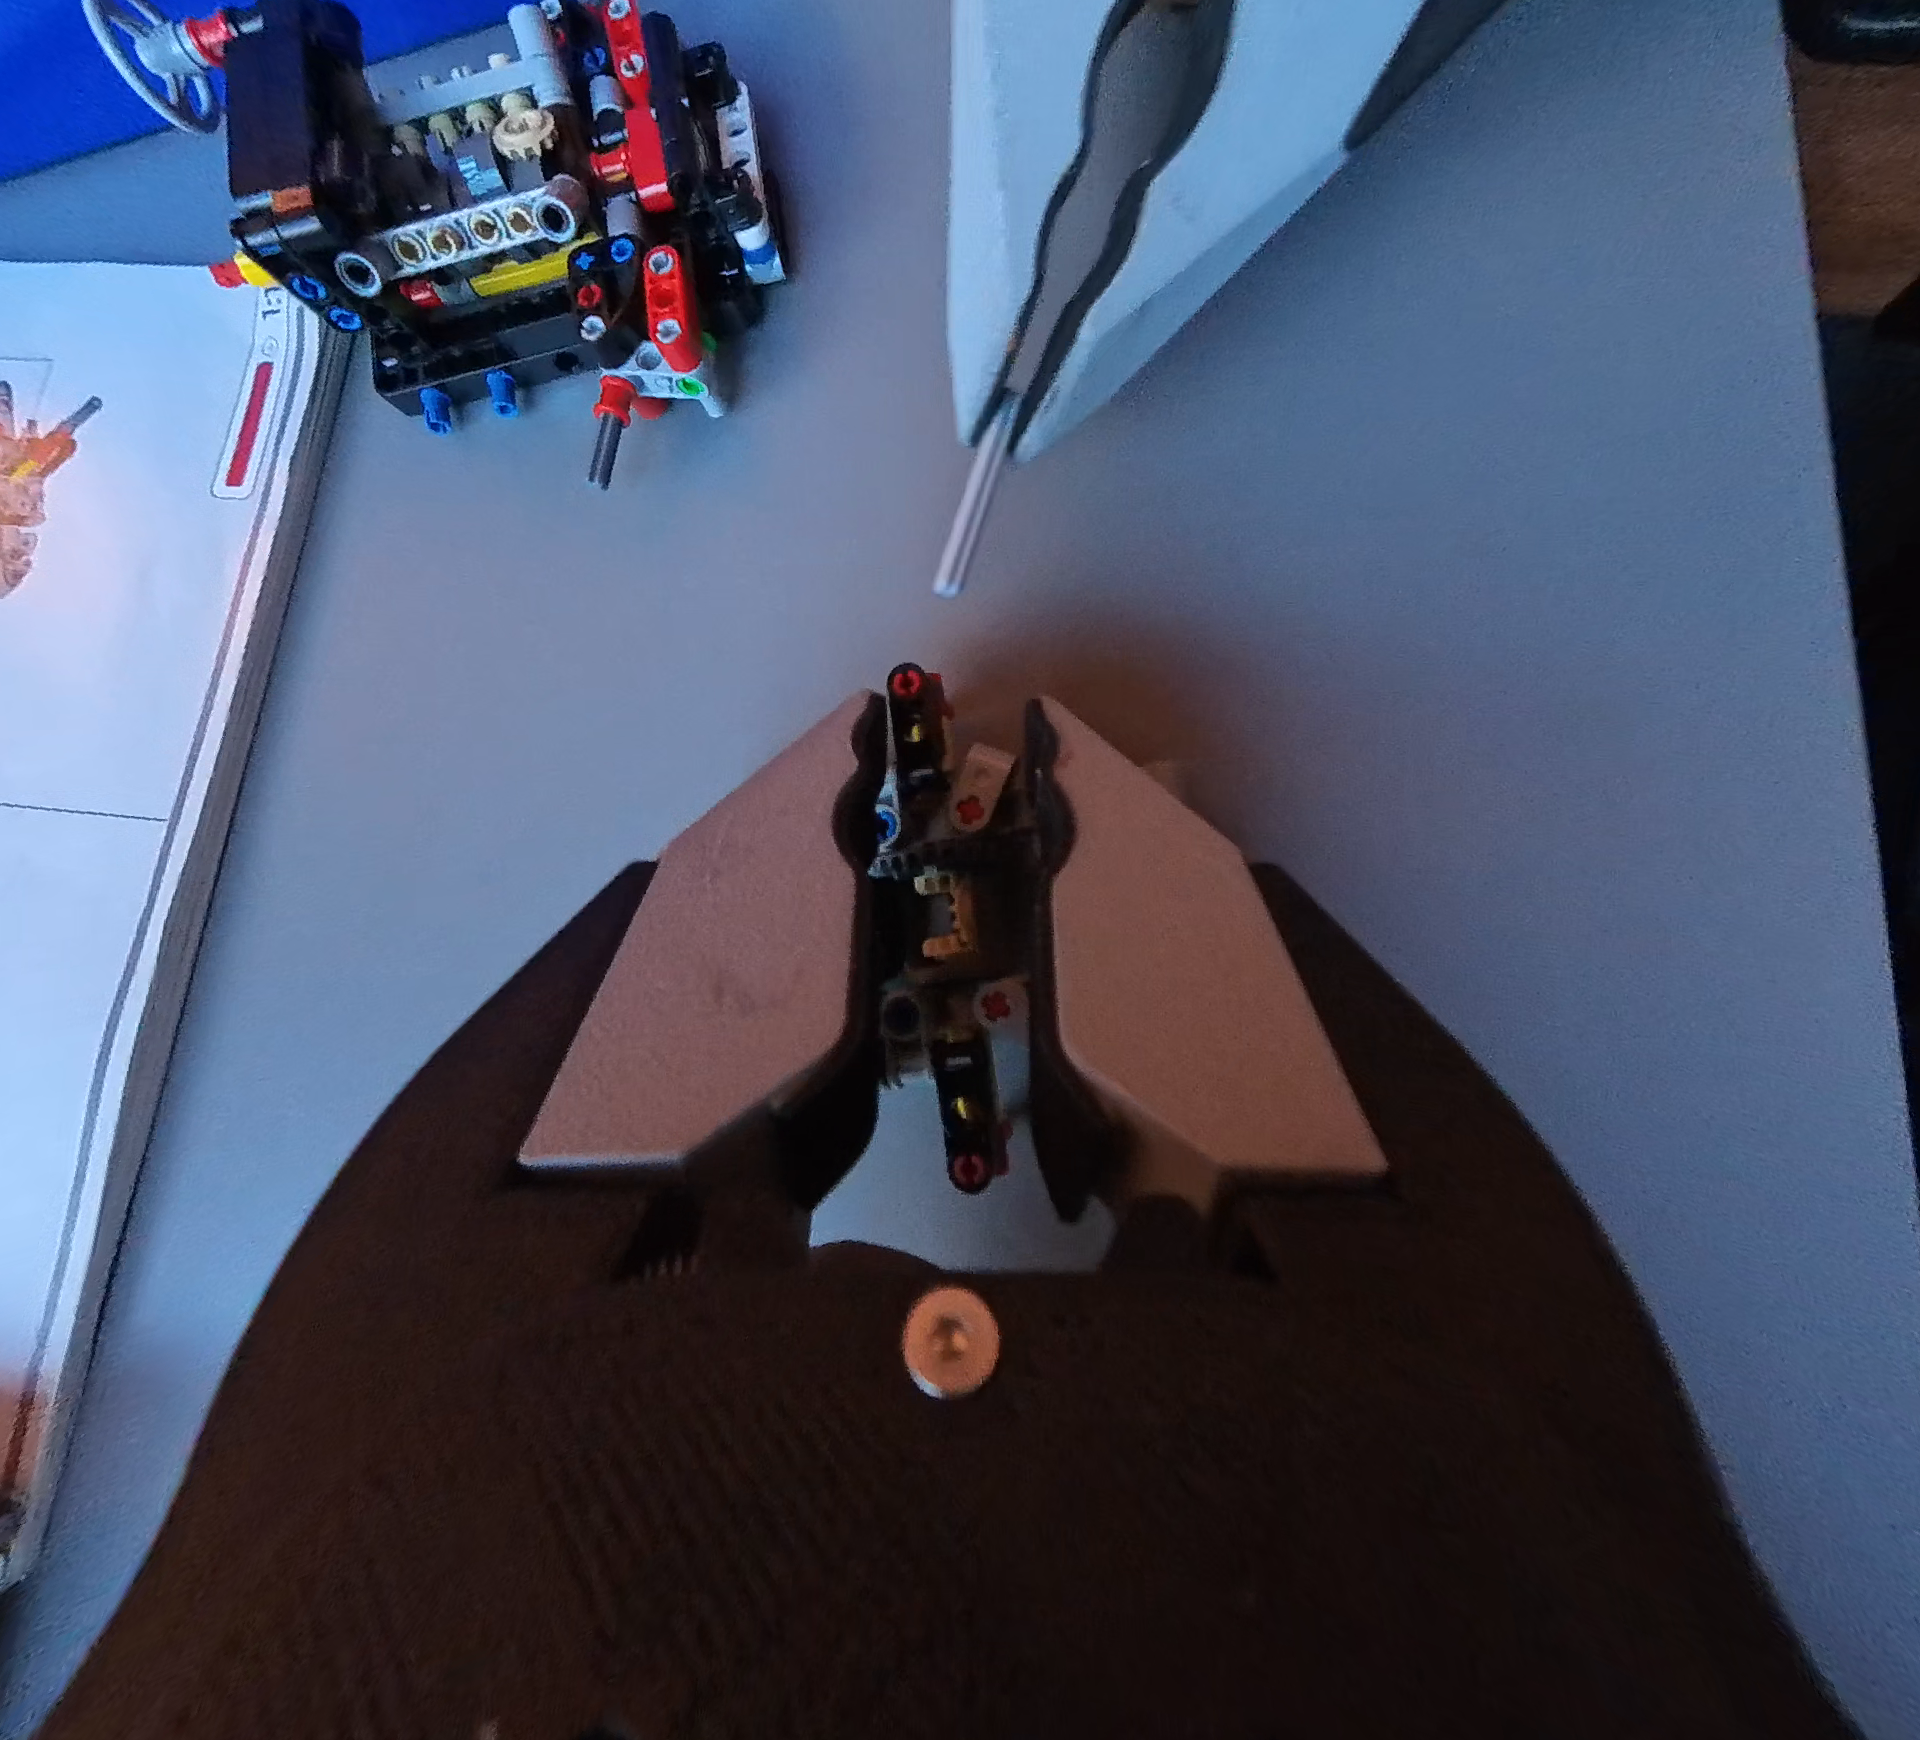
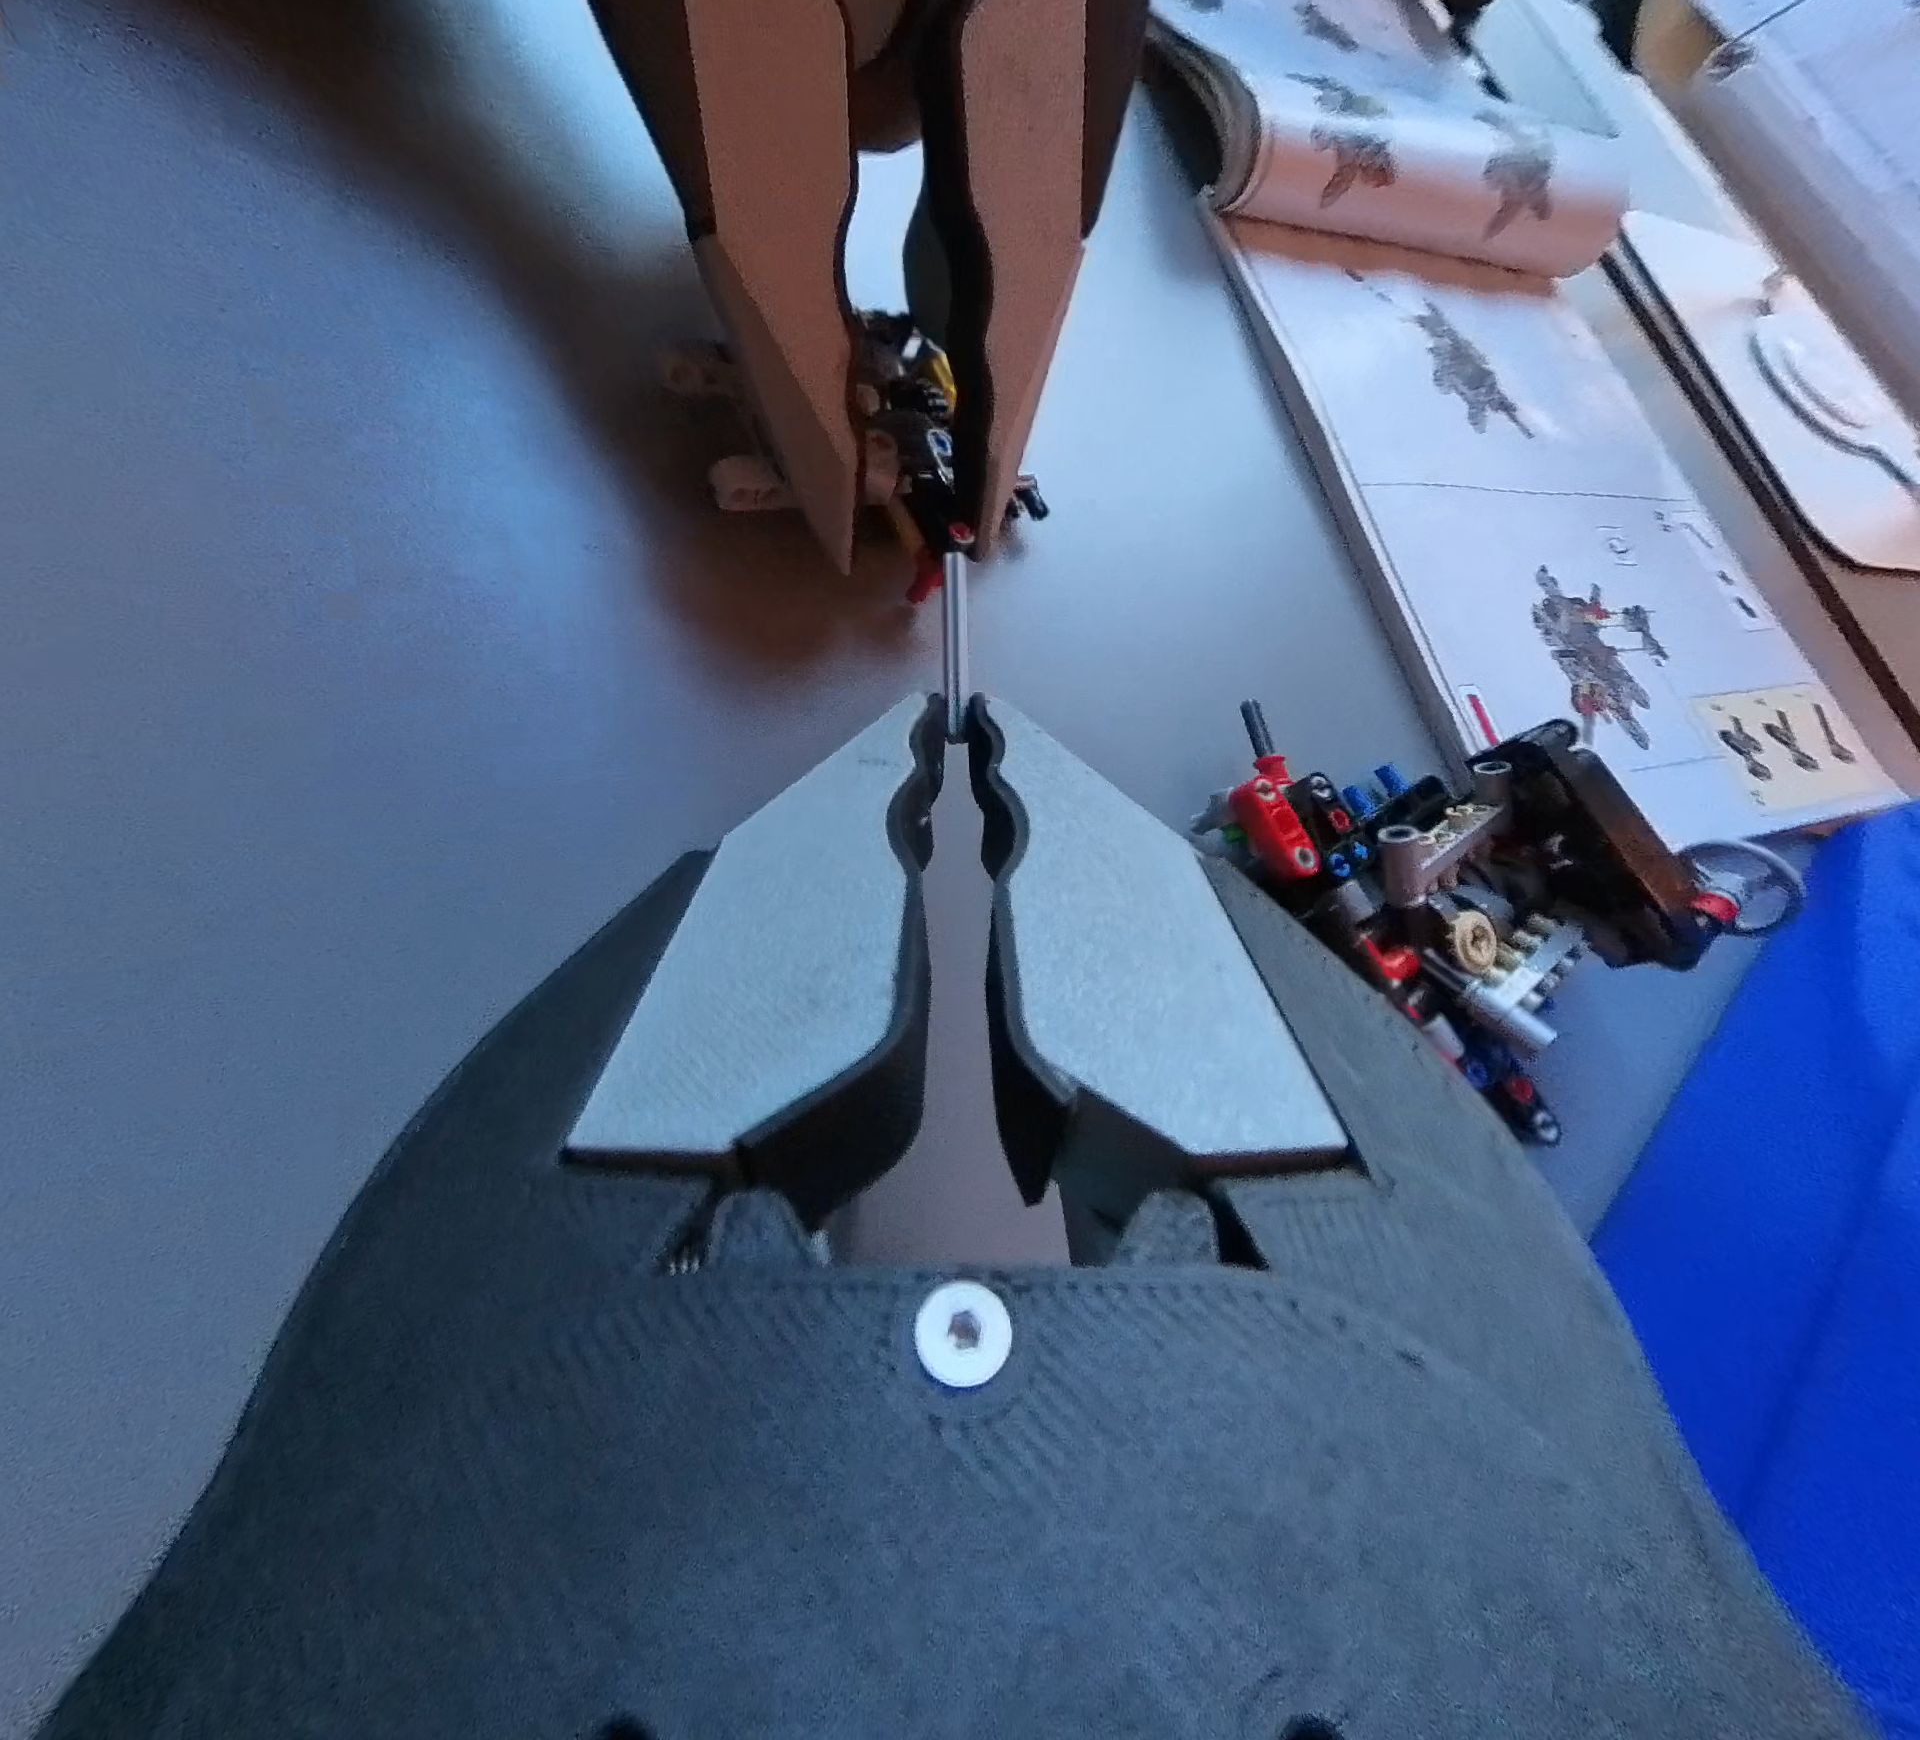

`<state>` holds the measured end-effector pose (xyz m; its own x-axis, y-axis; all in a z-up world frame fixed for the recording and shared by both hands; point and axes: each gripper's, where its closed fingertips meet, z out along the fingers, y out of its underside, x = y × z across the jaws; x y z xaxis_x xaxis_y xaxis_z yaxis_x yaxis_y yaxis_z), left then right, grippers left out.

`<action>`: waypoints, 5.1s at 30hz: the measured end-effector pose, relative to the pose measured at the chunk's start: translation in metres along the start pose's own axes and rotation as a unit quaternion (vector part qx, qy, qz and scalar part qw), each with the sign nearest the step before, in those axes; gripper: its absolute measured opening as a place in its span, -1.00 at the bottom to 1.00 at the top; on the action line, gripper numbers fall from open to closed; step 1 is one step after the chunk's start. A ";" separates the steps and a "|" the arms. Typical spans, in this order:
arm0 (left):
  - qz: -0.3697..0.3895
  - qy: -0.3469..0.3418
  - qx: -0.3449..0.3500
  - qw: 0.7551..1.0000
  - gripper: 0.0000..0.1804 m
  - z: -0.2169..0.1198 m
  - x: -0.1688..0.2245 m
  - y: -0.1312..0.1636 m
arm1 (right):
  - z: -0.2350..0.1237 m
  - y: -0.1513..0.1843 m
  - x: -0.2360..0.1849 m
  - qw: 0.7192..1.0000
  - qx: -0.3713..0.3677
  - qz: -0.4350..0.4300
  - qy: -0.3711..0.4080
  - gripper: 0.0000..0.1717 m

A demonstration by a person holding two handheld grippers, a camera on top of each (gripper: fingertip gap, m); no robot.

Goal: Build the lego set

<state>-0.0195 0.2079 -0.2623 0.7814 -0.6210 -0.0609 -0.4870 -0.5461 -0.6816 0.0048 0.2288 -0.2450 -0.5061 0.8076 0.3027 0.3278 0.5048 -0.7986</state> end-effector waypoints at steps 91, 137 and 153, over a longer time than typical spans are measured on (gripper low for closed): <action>-0.008 0.142 -0.037 0.989 -0.94 -0.054 0.025 0.059 | 0.014 0.000 -0.035 0.988 -0.023 -0.001 -0.153 -0.98; -0.066 0.155 0.013 0.986 -0.94 -0.043 0.018 0.050 | 0.016 0.003 -0.033 0.979 -0.055 0.075 -0.181 -0.98; -0.231 0.227 0.065 0.944 -0.94 -0.048 0.009 0.036 | 0.011 -0.005 -0.019 0.893 -0.015 0.342 -0.291 -0.98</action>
<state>-0.0487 0.1551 -0.2523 0.6369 -0.5271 0.5627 -0.0603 -0.7616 -0.6452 0.0043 0.2079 -0.2525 -0.5051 0.6395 -0.5796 0.7360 -0.0316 -0.6762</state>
